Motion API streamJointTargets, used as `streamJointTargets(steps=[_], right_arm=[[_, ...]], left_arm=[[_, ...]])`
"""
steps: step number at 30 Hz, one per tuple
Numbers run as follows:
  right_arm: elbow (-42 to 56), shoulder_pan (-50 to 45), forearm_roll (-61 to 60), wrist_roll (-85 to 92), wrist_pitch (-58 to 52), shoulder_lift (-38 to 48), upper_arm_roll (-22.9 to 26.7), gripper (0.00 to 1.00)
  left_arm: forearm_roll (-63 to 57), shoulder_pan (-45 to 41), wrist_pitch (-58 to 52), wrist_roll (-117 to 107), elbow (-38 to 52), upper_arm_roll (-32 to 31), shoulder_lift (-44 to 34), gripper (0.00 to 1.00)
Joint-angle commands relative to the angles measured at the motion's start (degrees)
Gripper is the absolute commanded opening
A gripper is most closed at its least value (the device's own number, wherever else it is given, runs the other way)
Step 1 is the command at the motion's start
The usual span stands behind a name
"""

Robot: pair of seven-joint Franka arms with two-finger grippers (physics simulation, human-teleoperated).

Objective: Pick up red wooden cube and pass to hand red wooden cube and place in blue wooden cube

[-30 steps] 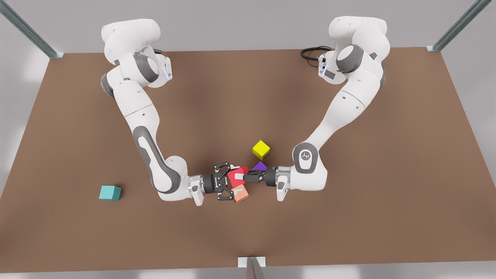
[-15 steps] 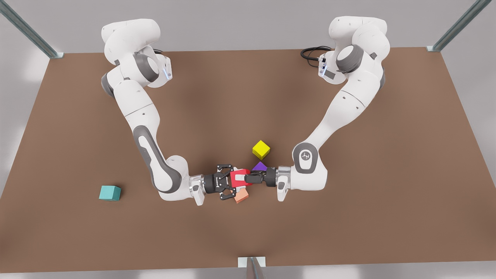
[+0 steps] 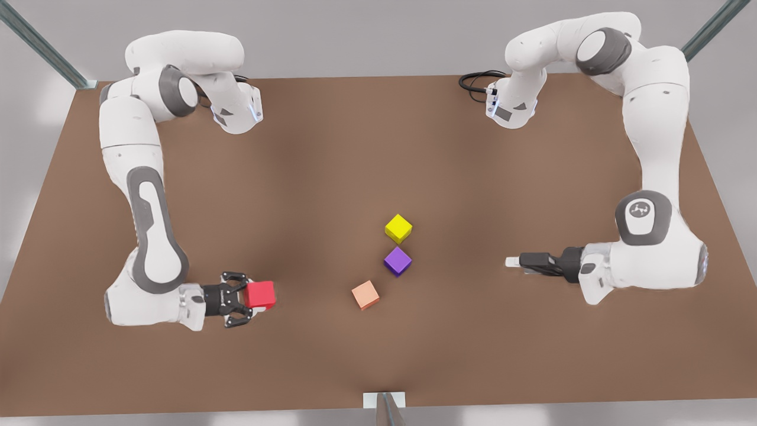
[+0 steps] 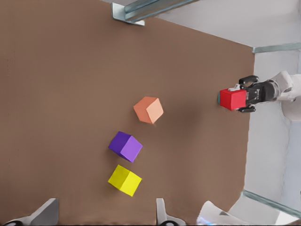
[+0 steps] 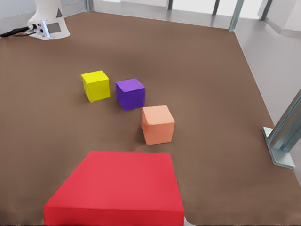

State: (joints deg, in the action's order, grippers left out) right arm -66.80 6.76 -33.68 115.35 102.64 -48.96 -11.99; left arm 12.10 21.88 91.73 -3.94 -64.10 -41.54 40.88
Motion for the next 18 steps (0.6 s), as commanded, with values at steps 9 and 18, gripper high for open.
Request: streamJointTargets(steps=[9,18], right_arm=[[-22.05,0.54,48.53,-62.88,13.29,15.13,6.54,0.69],[-22.41,2.03,49.5,-62.79,21.38,11.96,9.45,0.69]], left_arm=[[-13.25,-22.58,-8.67,2.89,-20.18,27.83,-27.52,1.0],[-14.92,-19.51,-9.46,4.29,-11.39,28.27,-24.71,1.0]])
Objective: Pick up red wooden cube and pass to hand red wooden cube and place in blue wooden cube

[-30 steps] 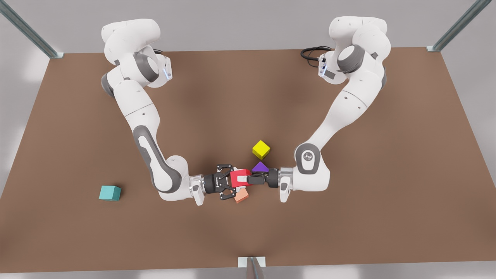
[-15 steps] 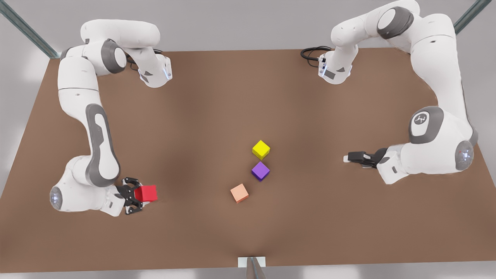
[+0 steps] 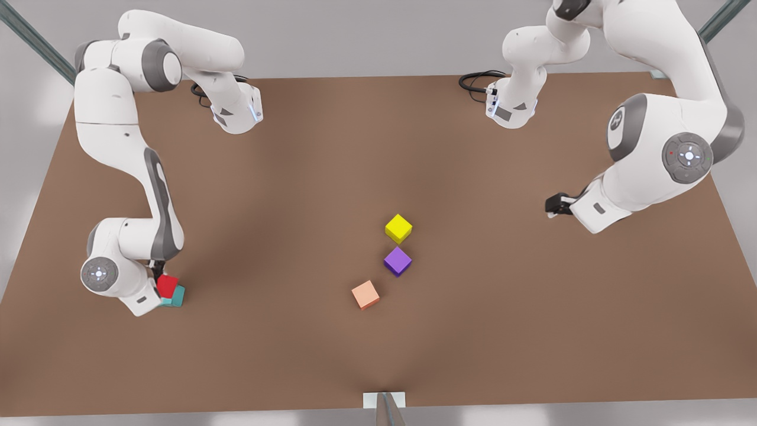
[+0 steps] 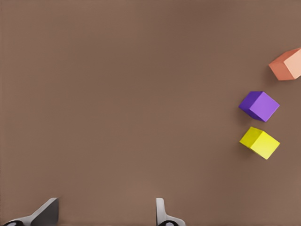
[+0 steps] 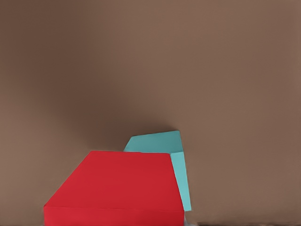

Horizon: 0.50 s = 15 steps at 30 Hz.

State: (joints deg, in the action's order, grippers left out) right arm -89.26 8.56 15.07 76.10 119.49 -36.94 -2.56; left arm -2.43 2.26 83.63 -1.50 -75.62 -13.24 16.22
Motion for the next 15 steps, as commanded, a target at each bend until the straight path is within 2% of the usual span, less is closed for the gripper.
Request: streamJointTargets(steps=[1,13,14,15], right_arm=[[-0.03,0.32,0.75,-23.37,4.53,-0.06,0.01,0.69],[-2.49,2.69,0.67,-23.19,7.25,-1.38,-0.08,0.7],[-2.67,2.6,0.58,-23.28,7.25,-1.38,-0.08,0.74],[-2.76,2.51,0.4,-23.54,7.25,-1.38,-0.08,1.0]], left_arm=[[-0.29,0.38,-1.8,1.77,0.12,-0.03,0.3,1.0],[-0.38,0.29,-3.12,1.77,0.12,-0.12,0.91,1.0],[-0.38,0.29,-3.12,1.77,0.12,-0.12,0.91,1.0],[-0.38,0.29,-3.12,1.77,0.12,-0.12,0.91,1.0]])
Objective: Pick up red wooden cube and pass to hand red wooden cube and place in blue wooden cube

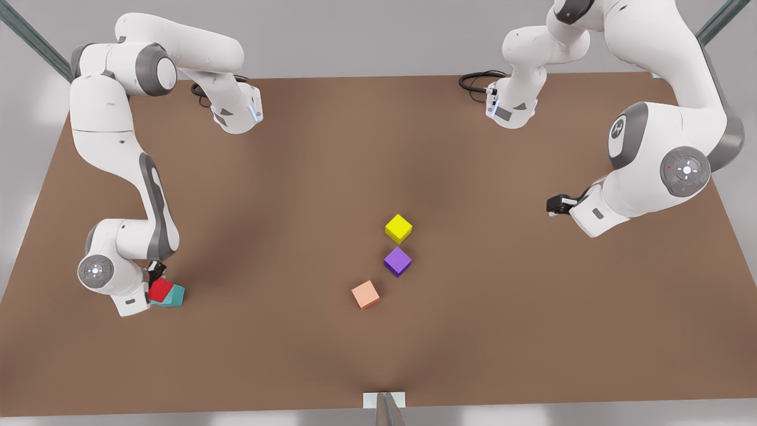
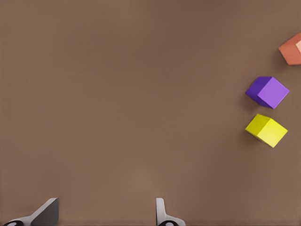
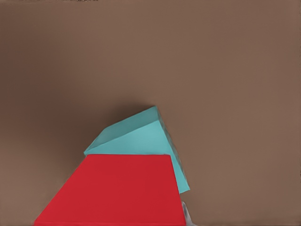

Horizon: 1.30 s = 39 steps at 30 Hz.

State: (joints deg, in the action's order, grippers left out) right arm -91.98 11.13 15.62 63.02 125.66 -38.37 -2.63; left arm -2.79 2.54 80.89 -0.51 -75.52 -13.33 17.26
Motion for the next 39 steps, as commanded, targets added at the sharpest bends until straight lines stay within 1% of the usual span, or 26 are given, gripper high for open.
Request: streamJointTargets(steps=[1,13,17,19,20,22,23,24,25,26,27,28,29,30,33,39], right_arm=[[-0.04,-0.05,-0.15,-10.46,1.08,0.05,0.0,1.0],[0.22,-1.11,-1.47,-11.08,0.38,-0.04,-0.97,1.0],[1.8,-4.1,-4.63,-11.43,0.38,-1.01,-0.88,1.0],[4.52,-6.29,-7.62,-11.43,0.38,-2.5,-0.88,1.0],[5.93,-6.99,-10.08,-15.01,0.38,-3.2,-0.88,1.0],[9.26,-8.49,-10.34,-25.3,0.03,-3.29,-0.88,1.0],[11.2,-8.67,-11.22,-30.03,-2.68,-2.85,-0.88,1.0],[13.31,-8.75,-14.73,-43.2,-9.96,-2.15,-0.88,1.0],[13.84,-8.67,-15.01,-56.92,-17.71,1.18,-0.79,1.0],[13.49,-8.4,-14.74,-63.63,-24.48,5.49,-0.62,1.0],[13.32,-7.7,-14.83,-64.69,-32.04,10.76,-0.18,1.0],[11.74,-5.59,-15.18,-64.52,-36.27,17.0,-0.18,1.0],[9.98,-5.33,-15.27,-64.34,-37.32,22.27,-0.18,1.0],[10.41,-5.24,-15.27,-64.52,-40.13,24.57,-0.09,1.0],[10.94,-4.01,-16.33,-64.69,-44.44,27.11,0.43,1.0],[10.68,-4.01,-16.41,-66.89,-44.45,28.08,0.44,1.0]], left_arm=[[-0.11,0.01,-0.38,0.77,0.02,-0.03,0.14,1.0],[-0.11,0.01,-0.38,0.68,0.02,-0.03,0.14,1.0],[-0.11,0.01,-0.38,0.68,0.02,-0.03,0.14,1.0],[-0.11,0.09,-0.38,0.68,0.02,-0.03,0.14,1.0],[-0.11,0.09,-0.38,0.68,0.02,-0.03,0.14,1.0],[-0.11,0.09,-0.38,0.68,0.02,-0.03,0.14,1.0],[-0.2,0.09,-0.38,0.68,0.02,-0.03,0.14,1.0],[-0.2,0.09,-0.38,0.68,0.02,-0.03,0.14,1.0],[-0.11,0.09,-0.38,0.68,0.02,-0.03,0.14,1.0],[-0.2,0.01,-0.38,0.68,0.02,-0.03,0.14,1.0],[-0.11,0.09,-0.38,0.68,0.02,-0.03,0.14,1.0],[-0.11,0.09,-0.38,0.68,0.02,-0.03,0.14,1.0],[-0.11,0.09,-0.38,0.68,0.11,-0.03,0.14,1.0],[-0.11,0.09,-0.38,0.68,0.02,-0.03,0.14,1.0],[-0.11,0.09,-0.38,0.68,0.02,-0.03,0.14,1.0],[-0.11,0.09,-0.38,0.68,0.02,-0.03,0.14,1.0]])
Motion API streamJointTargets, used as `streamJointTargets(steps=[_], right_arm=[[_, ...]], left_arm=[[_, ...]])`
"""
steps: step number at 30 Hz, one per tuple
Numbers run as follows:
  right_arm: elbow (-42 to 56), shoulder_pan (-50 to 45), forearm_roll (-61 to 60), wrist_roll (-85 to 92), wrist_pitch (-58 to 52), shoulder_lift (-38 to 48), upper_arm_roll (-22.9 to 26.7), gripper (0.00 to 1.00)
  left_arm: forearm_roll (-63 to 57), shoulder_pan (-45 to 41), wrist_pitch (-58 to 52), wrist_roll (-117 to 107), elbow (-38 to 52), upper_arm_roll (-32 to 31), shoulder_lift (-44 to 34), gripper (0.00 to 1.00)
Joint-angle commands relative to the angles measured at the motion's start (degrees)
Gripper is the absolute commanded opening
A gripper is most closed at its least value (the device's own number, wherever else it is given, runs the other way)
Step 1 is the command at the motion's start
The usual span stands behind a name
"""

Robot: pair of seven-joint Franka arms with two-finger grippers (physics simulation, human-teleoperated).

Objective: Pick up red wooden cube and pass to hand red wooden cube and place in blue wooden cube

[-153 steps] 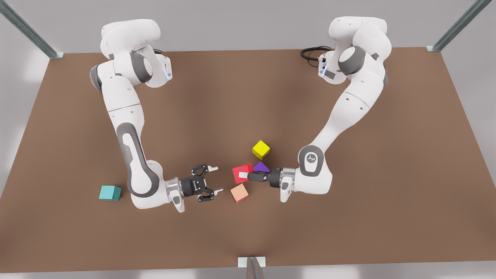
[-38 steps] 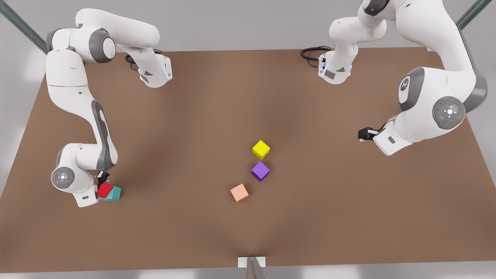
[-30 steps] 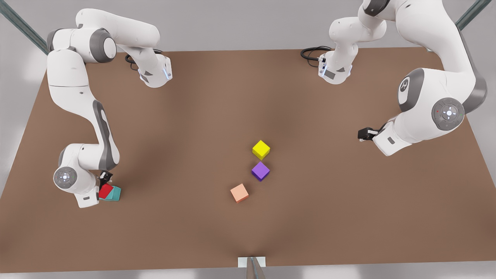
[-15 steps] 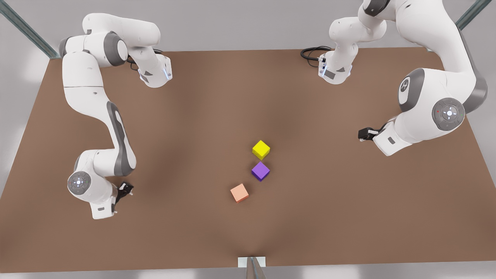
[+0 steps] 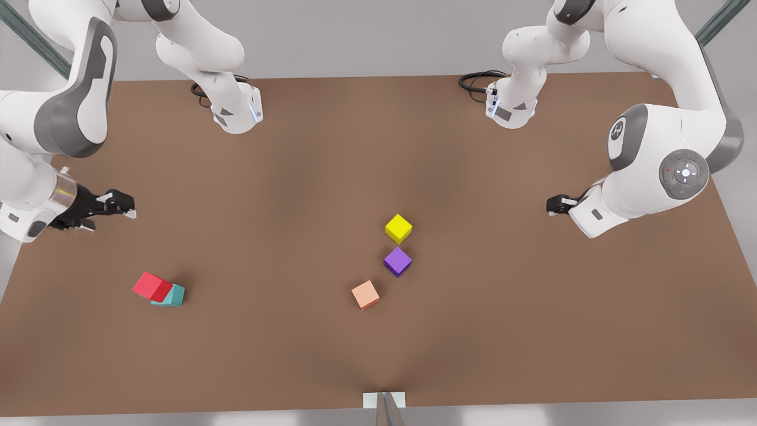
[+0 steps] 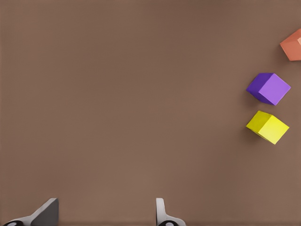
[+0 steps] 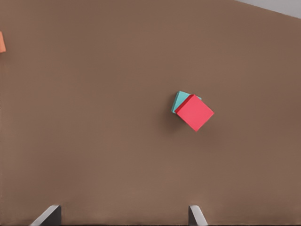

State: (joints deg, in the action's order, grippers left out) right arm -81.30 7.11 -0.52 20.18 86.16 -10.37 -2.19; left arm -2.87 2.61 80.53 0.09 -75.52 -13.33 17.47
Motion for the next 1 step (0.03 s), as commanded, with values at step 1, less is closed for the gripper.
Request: streamJointTargets(steps=[1], right_arm=[[0.01,0.01,-0.27,-24.05,-4.95,0.09,-0.01,1.0]], left_arm=[[-0.03,0.02,-0.03,0.08,0.03,-0.03,-0.07,1.0]])
